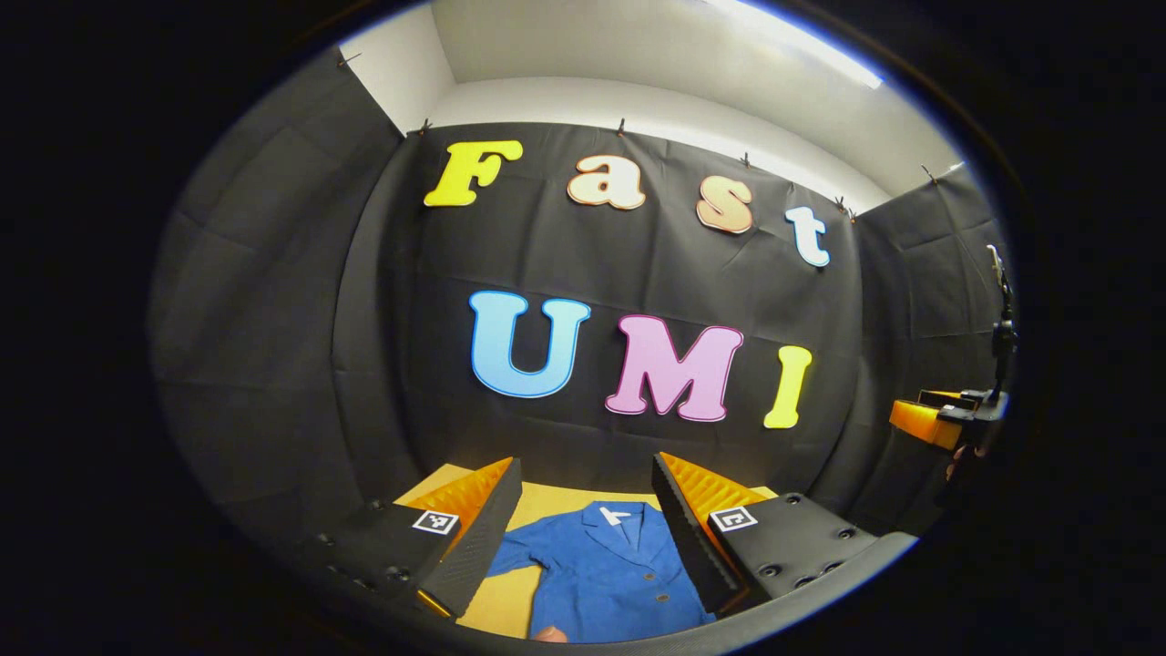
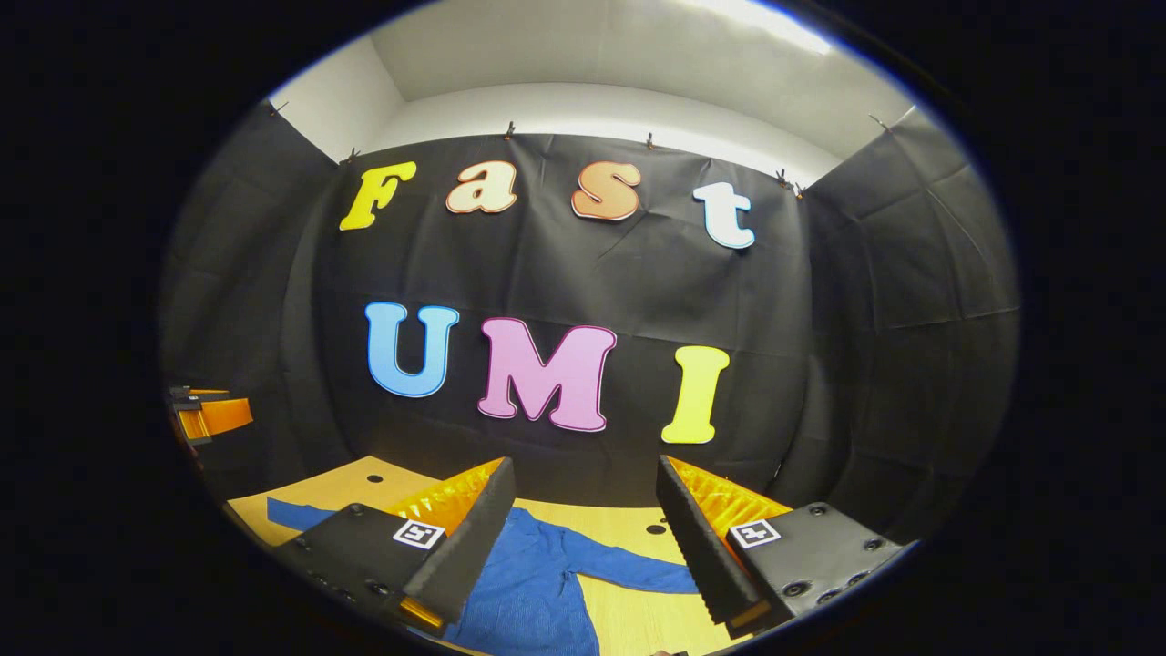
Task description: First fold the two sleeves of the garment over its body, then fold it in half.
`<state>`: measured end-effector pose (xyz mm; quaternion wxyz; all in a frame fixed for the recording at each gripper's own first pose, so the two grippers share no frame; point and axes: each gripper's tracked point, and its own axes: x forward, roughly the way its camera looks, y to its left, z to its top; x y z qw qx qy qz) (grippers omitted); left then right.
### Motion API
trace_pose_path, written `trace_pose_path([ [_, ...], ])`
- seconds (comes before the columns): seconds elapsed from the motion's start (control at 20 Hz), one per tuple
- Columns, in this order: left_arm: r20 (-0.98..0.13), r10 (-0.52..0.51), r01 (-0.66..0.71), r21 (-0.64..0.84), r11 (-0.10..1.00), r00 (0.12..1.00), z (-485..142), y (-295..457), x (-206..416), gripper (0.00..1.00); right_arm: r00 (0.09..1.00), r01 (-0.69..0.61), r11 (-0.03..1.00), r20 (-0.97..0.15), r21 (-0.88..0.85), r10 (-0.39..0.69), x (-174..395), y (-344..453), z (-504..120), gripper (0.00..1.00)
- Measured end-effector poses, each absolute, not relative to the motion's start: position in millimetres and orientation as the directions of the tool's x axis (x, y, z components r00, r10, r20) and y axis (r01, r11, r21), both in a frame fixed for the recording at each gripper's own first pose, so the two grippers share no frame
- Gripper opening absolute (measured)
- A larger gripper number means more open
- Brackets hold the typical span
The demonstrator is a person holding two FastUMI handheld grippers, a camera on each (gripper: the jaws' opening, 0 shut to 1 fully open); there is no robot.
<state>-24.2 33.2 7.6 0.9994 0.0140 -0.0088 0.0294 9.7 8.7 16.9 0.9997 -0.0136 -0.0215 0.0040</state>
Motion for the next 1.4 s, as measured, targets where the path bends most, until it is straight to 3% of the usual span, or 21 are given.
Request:
trace_pose_path([
  [0.7, 0.024, 0.114, -0.115, 0.063, 0.991, 0.993, 17, 55, -27, 0.82, 0.999, -0.025, 0.999, 0.035, -0.028, 0.026, 4, 24, 19, 0.98],
  [0.85, 0.014, 0.112, -0.113, 0.064, 0.992, 0.994, 15, 51, -23, 0.82, 0.999, -0.005, 1.000, 0.032, -0.006, 0.005, 3, 15, 18, 1.00],
  [1.0, 0.010, 0.101, -0.101, 0.065, 0.993, 0.995, 14, 45, -22, 0.82, 0.999, 0.032, 0.999, 0.026, 0.027, -0.033, 3, -3, 14, 0.95],
  [1.4, -0.011, 0.096, -0.095, 0.068, 0.993, 0.995, 6, 45, -22, 0.82, 0.992, 0.127, 0.987, -0.018, 0.098, -0.126, 3, -46, -5, 0.95],
])
